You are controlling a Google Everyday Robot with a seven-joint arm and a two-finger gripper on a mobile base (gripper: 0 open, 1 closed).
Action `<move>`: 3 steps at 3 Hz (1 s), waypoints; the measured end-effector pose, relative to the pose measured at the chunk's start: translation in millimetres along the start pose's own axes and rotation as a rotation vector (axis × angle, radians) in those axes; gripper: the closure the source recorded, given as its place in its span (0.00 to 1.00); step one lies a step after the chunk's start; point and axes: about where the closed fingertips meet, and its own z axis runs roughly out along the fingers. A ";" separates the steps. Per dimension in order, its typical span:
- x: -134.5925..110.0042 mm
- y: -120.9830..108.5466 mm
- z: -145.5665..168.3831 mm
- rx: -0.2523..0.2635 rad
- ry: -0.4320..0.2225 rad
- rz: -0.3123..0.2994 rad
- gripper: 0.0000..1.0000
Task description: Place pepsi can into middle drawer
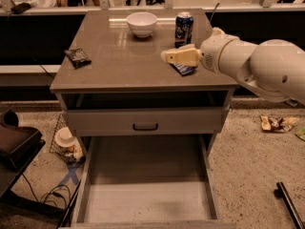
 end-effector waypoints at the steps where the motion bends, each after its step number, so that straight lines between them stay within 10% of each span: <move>1: 8.9 -15.3 53.2 0.010 -0.023 -0.056 0.00; 3: 14.8 -32.9 92.8 0.023 -0.014 -0.085 0.00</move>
Offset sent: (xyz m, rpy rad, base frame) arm 0.1360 0.0133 -0.0408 -0.0942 -0.0692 -0.0287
